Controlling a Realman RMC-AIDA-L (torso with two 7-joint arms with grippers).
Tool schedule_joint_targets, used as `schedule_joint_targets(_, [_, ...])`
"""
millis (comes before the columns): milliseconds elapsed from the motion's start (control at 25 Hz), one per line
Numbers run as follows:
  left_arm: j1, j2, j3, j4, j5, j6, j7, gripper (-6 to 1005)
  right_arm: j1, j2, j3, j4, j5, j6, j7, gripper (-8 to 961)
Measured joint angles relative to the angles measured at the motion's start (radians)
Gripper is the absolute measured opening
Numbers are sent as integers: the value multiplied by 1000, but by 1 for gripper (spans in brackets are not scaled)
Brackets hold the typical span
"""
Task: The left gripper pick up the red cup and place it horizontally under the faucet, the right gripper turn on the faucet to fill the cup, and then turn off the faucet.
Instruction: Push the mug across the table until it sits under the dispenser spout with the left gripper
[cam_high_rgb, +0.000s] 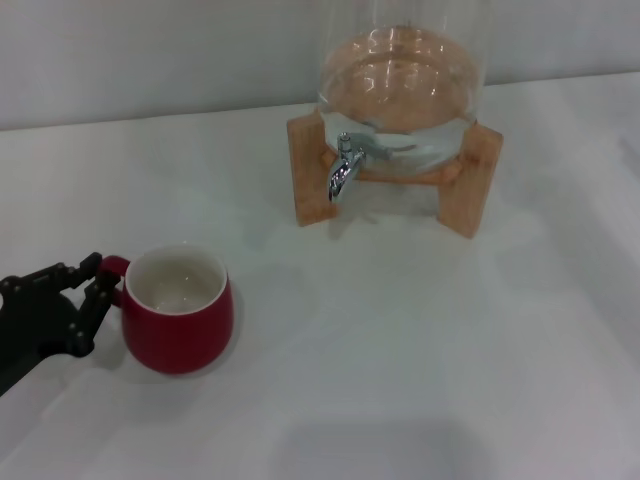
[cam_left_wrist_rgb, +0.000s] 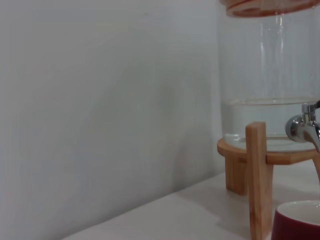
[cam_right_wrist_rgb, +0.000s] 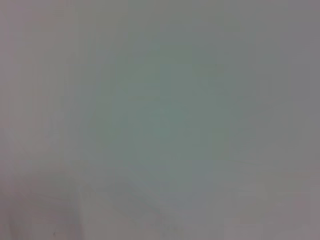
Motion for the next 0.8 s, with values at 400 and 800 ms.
schedule_joint_targets(400, [-58, -2, 0, -2, 0, 17, 0, 161, 0, 0, -4, -1, 0, 0, 0, 631])
schedule_joint_targets(800, [-119, -2, 40, -6, 1, 94, -6, 162, 0, 0, -5, -1, 2, 0, 0, 631])
